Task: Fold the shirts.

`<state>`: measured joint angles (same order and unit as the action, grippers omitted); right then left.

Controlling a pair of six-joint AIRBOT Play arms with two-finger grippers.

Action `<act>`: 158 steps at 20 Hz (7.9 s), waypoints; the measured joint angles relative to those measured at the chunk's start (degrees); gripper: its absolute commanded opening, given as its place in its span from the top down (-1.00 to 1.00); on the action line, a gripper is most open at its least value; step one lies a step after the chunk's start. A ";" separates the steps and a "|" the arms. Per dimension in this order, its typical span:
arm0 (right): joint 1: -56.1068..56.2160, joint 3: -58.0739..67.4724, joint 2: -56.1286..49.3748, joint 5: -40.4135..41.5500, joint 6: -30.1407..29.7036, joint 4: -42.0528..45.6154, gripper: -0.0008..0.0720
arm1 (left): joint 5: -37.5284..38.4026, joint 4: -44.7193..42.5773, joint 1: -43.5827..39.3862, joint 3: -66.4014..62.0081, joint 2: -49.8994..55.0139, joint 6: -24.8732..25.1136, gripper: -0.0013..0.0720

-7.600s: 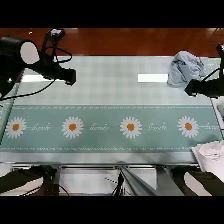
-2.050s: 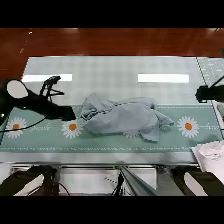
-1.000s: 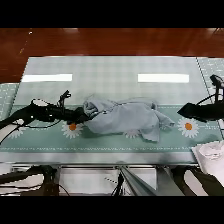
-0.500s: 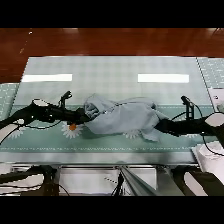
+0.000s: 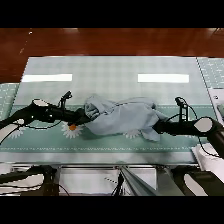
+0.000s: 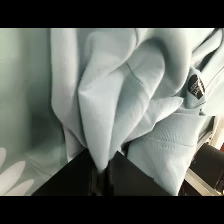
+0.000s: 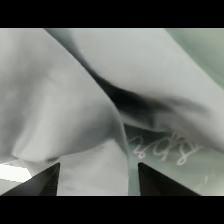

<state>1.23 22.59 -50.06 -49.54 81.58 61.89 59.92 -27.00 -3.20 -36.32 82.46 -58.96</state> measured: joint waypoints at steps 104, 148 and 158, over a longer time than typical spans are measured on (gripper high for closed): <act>-2.47 2.19 -12.57 6.25 -6.86 -21.03 0.92 | 24.48 -7.76 -2.10 -51.91 12.87 -7.43 0.88; -16.37 -9.05 4.48 -10.14 -4.72 -22.69 -0.48 | 27.10 -17.62 -9.03 -53.62 18.45 -12.81 0.88; 12.20 -10.08 -3.32 14.97 11.04 -29.05 0.86 | 26.84 -17.62 -8.92 -53.62 18.45 -12.17 0.88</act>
<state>13.43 12.51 -53.39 -34.57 92.62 32.84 86.76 -44.62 -12.12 -89.93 100.90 -71.13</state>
